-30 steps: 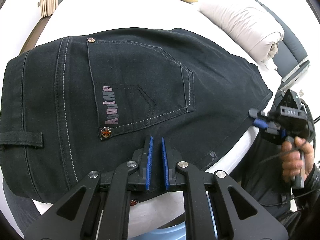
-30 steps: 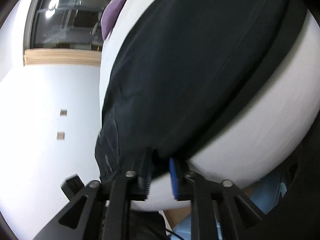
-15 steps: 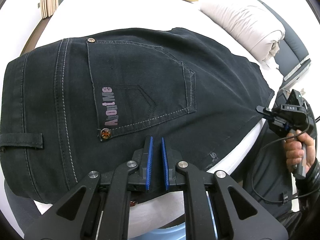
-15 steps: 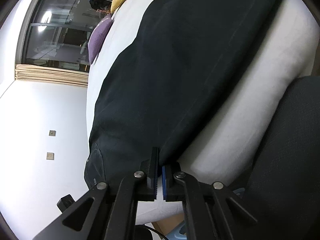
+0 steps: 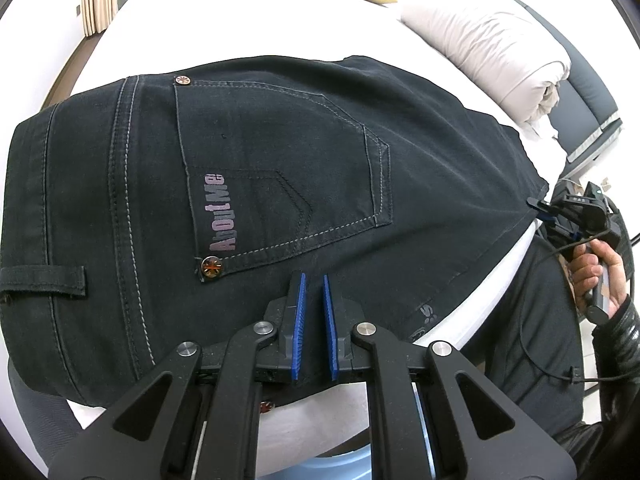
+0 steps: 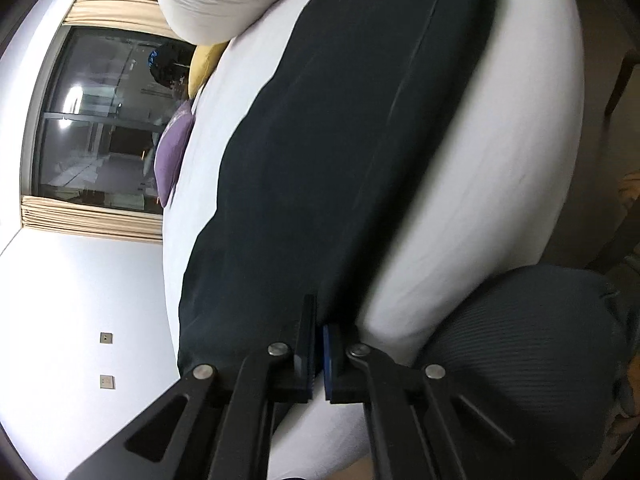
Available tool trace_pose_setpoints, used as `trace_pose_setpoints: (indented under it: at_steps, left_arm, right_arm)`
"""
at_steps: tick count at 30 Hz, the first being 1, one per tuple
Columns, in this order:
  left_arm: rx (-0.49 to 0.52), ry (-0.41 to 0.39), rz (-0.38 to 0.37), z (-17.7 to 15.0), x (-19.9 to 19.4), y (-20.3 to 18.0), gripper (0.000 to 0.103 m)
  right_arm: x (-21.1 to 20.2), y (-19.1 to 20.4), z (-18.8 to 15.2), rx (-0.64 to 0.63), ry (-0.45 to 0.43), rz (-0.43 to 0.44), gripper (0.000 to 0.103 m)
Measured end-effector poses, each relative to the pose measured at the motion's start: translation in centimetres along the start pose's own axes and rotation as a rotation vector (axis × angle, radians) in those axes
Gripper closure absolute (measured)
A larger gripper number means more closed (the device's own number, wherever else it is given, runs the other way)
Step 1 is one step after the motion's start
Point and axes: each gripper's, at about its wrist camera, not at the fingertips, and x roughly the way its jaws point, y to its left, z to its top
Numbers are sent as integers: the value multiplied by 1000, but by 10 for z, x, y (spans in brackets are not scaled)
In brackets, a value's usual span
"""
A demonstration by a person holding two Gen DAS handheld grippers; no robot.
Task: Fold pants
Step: 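Lower the folded jeans onto the bed with the left tool while the right tool releases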
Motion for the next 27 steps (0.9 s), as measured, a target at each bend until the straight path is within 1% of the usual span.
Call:
trace_pose_setpoints:
  at_steps: [1, 2, 3, 4, 5, 6, 8, 9, 10, 11, 12, 13, 14, 15, 16, 17, 18, 19, 20, 21, 22, 23, 25, 26, 27]
  left_arm:
    - [1, 0, 1, 0, 0, 0, 94]
    - [1, 1, 2, 0, 0, 0, 94]
    - [-1, 0, 2, 0, 1, -1, 94]
    - [-2, 0, 3, 0, 1, -1, 94]
    - [-2, 0, 4, 0, 1, -1, 94]
    - [-1, 1, 6, 0, 1, -2, 94]
    - [-2, 1, 8, 1, 1, -3, 94]
    - [-3, 1, 9, 0, 1, -3, 94]
    - [-3, 0, 10, 0, 1, -4, 94]
    - [-2, 1, 10, 0, 1, -4, 94]
    - [-4, 2, 9, 0, 1, -4, 94]
    - [-7, 2, 8, 0, 1, -4, 94]
    - [-8, 2, 8, 1, 1, -4, 94]
    - [-8, 2, 9, 1, 1, -4, 94]
    - [-7, 2, 11, 2, 2, -4, 94]
    - [-7, 2, 13, 2, 2, -4, 94]
    - [-6, 2, 16, 2, 2, -5, 94]
    - [-5, 3, 18, 3, 3, -6, 94]
    - [-5, 4, 20, 4, 4, -6, 94]
    - [-4, 4, 22, 3, 3, -7, 94]
    - [-4, 4, 24, 4, 3, -7, 94]
    - [-4, 4, 27, 4, 4, -8, 94]
    - [-14, -1, 32, 5, 2, -10, 94]
    - [-18, -5, 40, 7, 0, -11, 94]
    - [-14, -14, 55, 9, -3, -14, 94]
  right_arm:
    - [-2, 3, 1, -7, -3, -4, 96]
    - [-6, 5, 3, -12, -18, -12, 90]
    - [-10, 7, 7, -12, -43, -15, 79]
    - [-12, 8, 11, -5, -62, -9, 73]
    - [-15, 3, 18, 3, -73, -8, 64]
    - [-17, 1, 25, 12, -91, -16, 62]
    - [-20, -3, 39, 20, -148, -38, 62]
    - [-20, -7, 44, 28, -161, -48, 65]
    - [-20, -12, 50, 43, -166, -63, 72]
    - [-20, -18, 55, 59, -168, -88, 88]
    - [-23, -22, 57, 69, -177, -117, 96]
    - [-27, -23, 57, 71, -187, -136, 96]
    - [-31, -22, 57, 64, -190, -156, 92]
    - [-38, -17, 54, 52, -207, -210, 74]
    - [-46, -13, 52, 43, -241, -283, 60]
    - [-58, -7, 47, 42, -302, -350, 38]
    - [-69, -1, 44, 36, -361, -379, 37]
    - [-76, 10, 42, -1, -401, -376, 37]
    - [-77, 21, 41, -46, -404, -357, 38]
    - [-72, 37, 40, -111, -380, -317, 45]
    - [-63, 54, 38, -177, -334, -260, 49]
    - [-49, 74, 34, -254, -265, -177, 57]
    - [-14, 113, 18, -382, -109, 9, 64]
    - [5, 132, 6, -439, -36, 75, 72]
    - [25, 150, -7, -493, 36, 107, 74]
